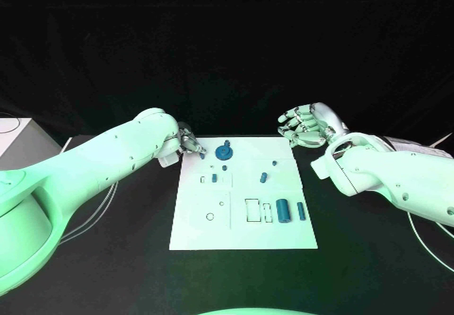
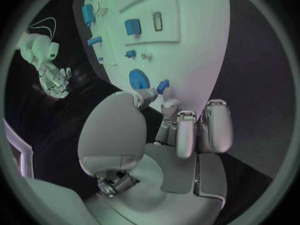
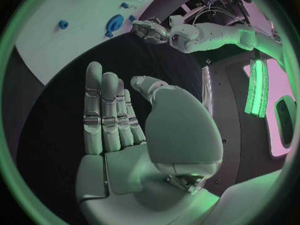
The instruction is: Assemble the parts on the task board
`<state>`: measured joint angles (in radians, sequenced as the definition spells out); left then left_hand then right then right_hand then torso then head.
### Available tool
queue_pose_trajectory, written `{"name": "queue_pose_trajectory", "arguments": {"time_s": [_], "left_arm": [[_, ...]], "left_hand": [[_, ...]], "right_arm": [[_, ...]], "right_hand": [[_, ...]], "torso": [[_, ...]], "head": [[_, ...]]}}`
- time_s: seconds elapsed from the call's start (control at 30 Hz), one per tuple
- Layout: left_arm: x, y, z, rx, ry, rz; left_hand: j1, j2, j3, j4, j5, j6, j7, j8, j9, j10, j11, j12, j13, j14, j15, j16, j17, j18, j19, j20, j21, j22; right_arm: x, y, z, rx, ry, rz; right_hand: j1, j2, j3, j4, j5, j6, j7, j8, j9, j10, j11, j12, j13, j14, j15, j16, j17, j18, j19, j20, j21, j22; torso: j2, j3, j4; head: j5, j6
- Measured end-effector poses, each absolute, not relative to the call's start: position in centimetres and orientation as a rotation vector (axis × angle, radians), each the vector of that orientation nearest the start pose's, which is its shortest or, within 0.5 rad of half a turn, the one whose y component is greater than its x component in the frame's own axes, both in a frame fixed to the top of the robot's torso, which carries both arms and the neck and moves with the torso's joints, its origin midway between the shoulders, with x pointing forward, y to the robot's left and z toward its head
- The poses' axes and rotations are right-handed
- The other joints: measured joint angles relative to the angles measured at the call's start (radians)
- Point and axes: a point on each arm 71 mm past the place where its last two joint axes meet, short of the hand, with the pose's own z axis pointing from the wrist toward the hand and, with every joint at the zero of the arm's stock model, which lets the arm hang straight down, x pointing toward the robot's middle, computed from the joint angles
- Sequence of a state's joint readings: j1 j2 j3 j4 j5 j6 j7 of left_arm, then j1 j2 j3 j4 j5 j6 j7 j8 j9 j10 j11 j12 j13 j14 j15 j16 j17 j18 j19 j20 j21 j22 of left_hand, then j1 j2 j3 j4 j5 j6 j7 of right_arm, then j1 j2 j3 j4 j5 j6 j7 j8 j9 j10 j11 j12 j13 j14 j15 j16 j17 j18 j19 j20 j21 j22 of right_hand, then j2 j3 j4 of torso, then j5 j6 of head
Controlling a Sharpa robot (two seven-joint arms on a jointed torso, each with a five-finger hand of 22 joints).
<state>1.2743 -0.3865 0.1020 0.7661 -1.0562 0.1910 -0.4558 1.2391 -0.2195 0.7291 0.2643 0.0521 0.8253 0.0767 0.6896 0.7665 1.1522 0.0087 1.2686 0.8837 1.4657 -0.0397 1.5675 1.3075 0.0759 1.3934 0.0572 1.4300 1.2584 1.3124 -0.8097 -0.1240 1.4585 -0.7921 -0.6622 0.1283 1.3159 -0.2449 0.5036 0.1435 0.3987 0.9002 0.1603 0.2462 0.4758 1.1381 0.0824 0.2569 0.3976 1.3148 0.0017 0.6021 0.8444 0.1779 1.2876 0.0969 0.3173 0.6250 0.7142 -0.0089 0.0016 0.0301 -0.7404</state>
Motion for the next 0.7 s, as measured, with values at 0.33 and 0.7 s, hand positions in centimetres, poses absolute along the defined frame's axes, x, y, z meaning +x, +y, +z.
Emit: {"name": "queue_pose_trajectory", "arguments": {"time_s": [0.33,0.7], "left_arm": [[60.9,20.19,-18.71,-0.488,2.173,-0.371],[60.87,20.31,-18.78,-0.503,2.181,-0.383]], "left_hand": [[0.025,-0.01,0.095,-0.033,0.025,-0.018,0.004,0.012,0.016,-0.005,-0.001,-0.02,-0.003,0.003,-0.003,0.0,0.0,0.0,-0.004,-0.004,0.0,0.005],[-0.007,-0.02,0.082,-0.046,0.247,-0.023,0.02,0.029,0.016,0.007,0.012,-0.026,0.021,0.003,-0.003,0.0,0.0,0.0,-0.004,-0.004,0.001,0.02]], "right_arm": [[51.18,-21.88,-14.58,0.426,1.376,0.919],[51.18,-21.85,-14.61,0.426,1.377,0.919]], "right_hand": [[0.0,0.0,0.0,0.0,0.0,0.0,0.0,0.0,0.0,0.0,0.0,-0.004,-0.001,0.0,0.0,0.0,0.0,0.0,0.0,0.0,0.0,0.0],[0.0,0.0,-0.003,0.003,0.0,0.0,0.0,0.0,0.0,0.004,0.004,-0.004,-0.002,0.0,0.0,0.0,0.001,0.0,0.004,-0.004,-0.004,-0.001]], "torso": [[0.0,0.0005,0.0004],[0.0,0.0007,0.0005]], "head": [[0.0,0.0],[0.003,0.002]]}}
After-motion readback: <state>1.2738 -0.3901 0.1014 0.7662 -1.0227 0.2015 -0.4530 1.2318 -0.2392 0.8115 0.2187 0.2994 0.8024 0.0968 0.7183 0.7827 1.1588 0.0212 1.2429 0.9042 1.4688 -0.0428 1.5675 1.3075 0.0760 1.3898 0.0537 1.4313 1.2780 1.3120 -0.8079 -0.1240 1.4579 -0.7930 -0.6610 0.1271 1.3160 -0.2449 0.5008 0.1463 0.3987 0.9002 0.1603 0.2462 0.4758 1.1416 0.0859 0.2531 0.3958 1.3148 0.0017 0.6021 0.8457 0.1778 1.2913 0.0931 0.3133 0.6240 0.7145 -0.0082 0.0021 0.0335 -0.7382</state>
